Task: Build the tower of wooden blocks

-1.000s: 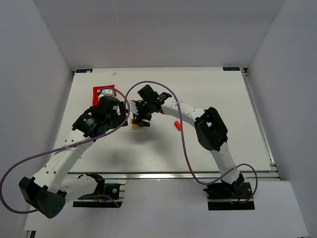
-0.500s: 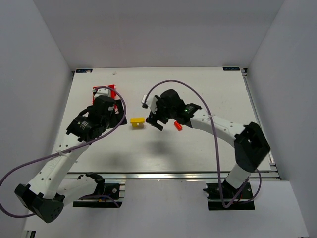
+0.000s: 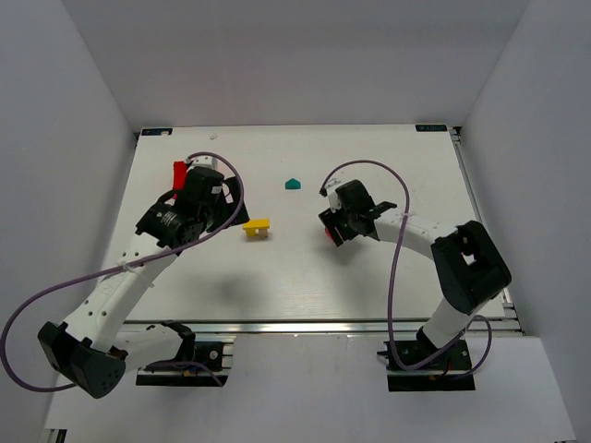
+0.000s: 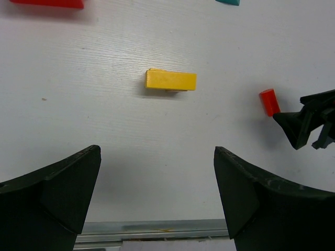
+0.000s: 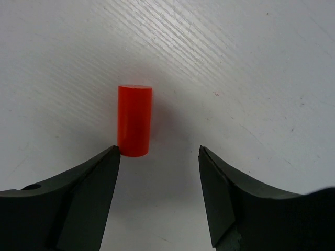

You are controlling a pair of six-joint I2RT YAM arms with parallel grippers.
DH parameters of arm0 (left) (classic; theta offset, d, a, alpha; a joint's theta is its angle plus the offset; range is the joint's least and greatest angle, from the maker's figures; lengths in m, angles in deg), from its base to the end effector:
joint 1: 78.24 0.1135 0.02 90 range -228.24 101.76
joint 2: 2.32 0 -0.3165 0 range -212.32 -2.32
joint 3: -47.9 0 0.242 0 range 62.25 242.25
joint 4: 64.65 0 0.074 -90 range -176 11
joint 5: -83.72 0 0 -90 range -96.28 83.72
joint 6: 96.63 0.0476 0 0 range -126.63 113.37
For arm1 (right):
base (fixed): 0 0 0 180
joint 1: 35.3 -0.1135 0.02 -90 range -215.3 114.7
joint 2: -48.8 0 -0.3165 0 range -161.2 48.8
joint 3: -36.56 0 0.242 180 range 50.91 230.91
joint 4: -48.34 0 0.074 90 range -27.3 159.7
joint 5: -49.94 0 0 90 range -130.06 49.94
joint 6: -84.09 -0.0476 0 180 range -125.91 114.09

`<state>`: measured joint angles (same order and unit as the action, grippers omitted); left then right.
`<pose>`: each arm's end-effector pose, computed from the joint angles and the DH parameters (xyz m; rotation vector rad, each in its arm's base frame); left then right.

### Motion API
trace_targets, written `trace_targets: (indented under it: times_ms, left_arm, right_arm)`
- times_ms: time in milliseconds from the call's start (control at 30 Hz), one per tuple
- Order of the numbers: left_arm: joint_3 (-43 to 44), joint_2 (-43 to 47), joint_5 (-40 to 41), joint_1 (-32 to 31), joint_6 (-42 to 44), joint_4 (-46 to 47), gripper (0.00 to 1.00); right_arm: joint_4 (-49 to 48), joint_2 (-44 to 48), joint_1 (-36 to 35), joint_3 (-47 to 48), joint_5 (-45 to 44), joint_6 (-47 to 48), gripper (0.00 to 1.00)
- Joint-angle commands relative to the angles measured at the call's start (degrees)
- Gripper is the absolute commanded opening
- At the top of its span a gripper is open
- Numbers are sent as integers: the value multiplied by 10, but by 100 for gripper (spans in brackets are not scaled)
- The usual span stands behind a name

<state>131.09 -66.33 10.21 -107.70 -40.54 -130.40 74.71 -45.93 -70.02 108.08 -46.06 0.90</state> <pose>0.1739 -0.0827 0.3906 -0.2264 2.3391 -0.2015 0.2882 0.1937 0.2412 -0.8182 2.2901 0.0922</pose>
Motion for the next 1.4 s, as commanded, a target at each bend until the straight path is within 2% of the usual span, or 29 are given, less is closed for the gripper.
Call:
trace_targets:
  times_ms: [0, 100, 300, 467, 567, 700, 800, 833, 867, 933, 1033, 1067, 1167, 1233, 1367]
  left_arm:
    - [24, -8, -27, -3, -1, 27, 98]
    - [29, -21, -40, -3, 2, 32, 98]
    - [25, -38, -56, -7, 10, 45, 98]
    - [17, -40, -79, -8, 30, 56, 98]
    - [12, -38, -79, -8, 31, 59, 98]
    - [8, -33, -79, -8, 32, 60, 98]
    - [11, -32, -74, -8, 38, 53, 98]
    - [11, -31, -74, -8, 41, 53, 98]
    - [10, -30, -74, -8, 43, 53, 98]
    - [7, -27, -74, -8, 46, 51, 98]
    - [-2, -24, -74, -9, 46, 52, 98]
    - [-3, -22, -75, -9, 48, 53, 98]
    - [-11, -16, -79, -9, 54, 56, 98]
    - [-13, -15, -80, -9, 56, 58, 98]
    - [-13, -19, -80, -10, 67, 56, 98]
  right_arm:
    - [-25, -35, 15, 16, 21, -8, 67]
    - [-26, -54, 25, 19, 40, -10, 60]
    - [-66, -54, 33, -6, 91, -5, 61]
    - [-94, -54, 34, -21, 108, 61, 73]
    - [-64, -60, 36, 7, 107, 77, 73]
    - [-73, -41, 35, 0, 121, 93, 75]
    - [-59, -24, 36, 0, 117, 215, 80]
    - [-33, -21, 37, 4, 122, 305, 88]
    - [-22, -20, 39, 13, 131, 348, 89]
    - [16, -26, 41, 31, 139, 437, 89]
    - [81, -46, 49, 92, 208, 521, 89]
    - [136, -68, 49, 111, 219, 570, 89]
    - [266, -142, 49, 217, 238, 619, 89]
    - [308, -180, 47, 287, 232, 644, 89]
    - [361, -250, 48, 342, 226, 674, 89]
